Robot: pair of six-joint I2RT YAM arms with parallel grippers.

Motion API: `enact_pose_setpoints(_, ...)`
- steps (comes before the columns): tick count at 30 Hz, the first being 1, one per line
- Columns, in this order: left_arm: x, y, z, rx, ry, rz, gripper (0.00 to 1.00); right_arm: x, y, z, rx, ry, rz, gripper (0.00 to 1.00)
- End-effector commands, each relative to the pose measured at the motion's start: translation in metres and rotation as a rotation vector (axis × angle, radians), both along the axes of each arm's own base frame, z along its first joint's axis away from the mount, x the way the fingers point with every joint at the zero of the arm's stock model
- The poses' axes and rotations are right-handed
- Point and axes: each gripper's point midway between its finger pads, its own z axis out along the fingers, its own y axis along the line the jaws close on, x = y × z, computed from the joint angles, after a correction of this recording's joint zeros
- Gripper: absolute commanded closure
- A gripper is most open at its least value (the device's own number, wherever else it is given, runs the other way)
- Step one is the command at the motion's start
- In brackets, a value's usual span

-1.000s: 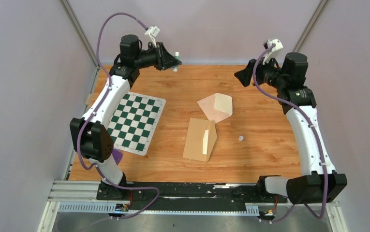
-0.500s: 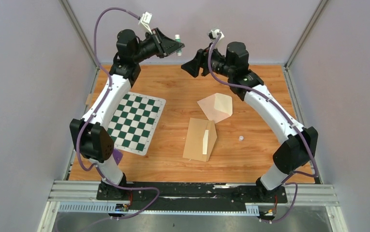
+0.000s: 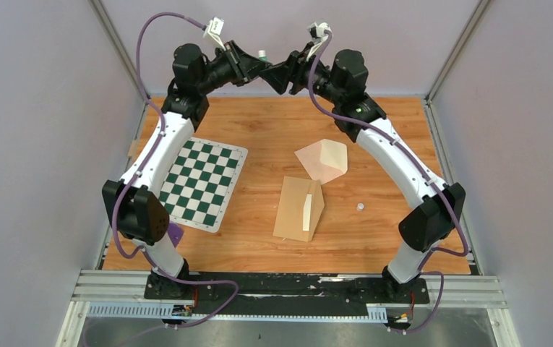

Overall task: Place the letter into the envelope and seal it
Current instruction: Unscrew the solid glue.

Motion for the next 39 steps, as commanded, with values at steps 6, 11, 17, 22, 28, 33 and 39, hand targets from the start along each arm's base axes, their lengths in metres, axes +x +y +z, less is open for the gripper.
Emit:
enact_pose_setpoints(6,-0.025,0.006,0.044,-0.028,-0.108,0.0,1.0,0.0,0.001,-0.006,-0.027,0.006,-0.023,0.44)
enact_pose_setpoints(11,-0.026,0.003,0.044,-0.038,-0.113,-0.024,1.0,0.003,-0.002,-0.021,-0.049,0.046,-0.049,0.47)
enact_pose_setpoints(17,-0.029,0.001,0.046,-0.038,-0.127,-0.043,1.0,0.006,0.006,-0.021,-0.037,0.05,-0.02,0.54)
enact_pose_setpoints(22,-0.03,0.001,0.044,-0.032,-0.129,-0.045,1.0,0.006,0.008,-0.017,-0.028,0.036,-0.009,0.63)
enact_pose_setpoints(28,-0.029,0.0,0.041,-0.023,-0.129,-0.05,1.0,0.006,0.007,-0.014,-0.017,0.024,-0.01,0.81)
enact_pose_setpoints(33,-0.028,0.0,0.038,-0.017,-0.122,-0.05,1.0,0.005,0.005,-0.008,0.0,0.009,-0.023,0.69)
enact_pose_setpoints(39,-0.026,-0.001,0.036,-0.019,-0.114,-0.053,1.0,0.0,0.011,-0.004,0.007,-0.013,0.026,0.67)
